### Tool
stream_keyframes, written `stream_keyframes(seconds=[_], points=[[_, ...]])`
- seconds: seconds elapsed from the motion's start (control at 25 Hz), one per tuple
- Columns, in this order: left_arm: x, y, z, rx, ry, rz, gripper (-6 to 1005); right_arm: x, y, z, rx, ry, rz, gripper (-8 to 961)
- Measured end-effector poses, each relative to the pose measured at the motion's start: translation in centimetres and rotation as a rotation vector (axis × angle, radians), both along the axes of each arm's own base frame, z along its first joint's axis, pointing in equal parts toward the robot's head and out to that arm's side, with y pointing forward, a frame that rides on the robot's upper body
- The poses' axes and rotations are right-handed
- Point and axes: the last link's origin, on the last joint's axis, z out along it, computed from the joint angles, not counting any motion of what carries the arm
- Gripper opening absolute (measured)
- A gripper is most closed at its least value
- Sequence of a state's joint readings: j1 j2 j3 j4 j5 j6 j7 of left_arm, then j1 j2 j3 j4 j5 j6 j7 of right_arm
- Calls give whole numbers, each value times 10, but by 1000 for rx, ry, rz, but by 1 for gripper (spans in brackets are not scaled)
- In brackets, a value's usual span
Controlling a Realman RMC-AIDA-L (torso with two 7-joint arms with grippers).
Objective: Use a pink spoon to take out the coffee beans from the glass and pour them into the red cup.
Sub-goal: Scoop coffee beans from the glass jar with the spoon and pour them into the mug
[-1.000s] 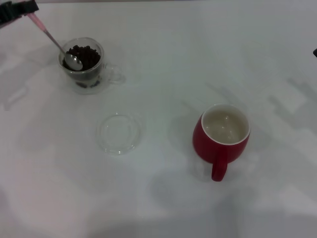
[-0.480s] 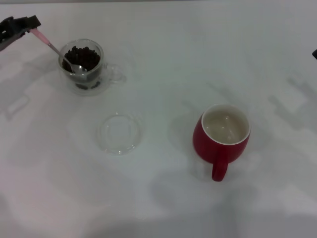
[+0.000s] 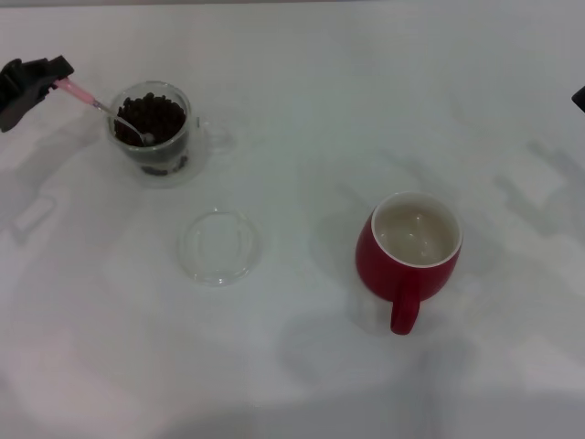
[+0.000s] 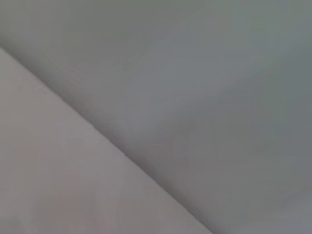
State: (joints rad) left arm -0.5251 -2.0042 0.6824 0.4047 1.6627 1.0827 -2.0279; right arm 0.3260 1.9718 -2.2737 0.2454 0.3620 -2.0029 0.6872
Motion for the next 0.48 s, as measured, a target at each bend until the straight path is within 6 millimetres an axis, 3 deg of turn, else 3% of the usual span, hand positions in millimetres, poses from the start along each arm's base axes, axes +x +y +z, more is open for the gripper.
stream_keyframes(seconds=[0.48], points=[[-9, -7, 4, 75, -108, 71, 126, 1, 3, 5, -1, -5, 6, 801]])
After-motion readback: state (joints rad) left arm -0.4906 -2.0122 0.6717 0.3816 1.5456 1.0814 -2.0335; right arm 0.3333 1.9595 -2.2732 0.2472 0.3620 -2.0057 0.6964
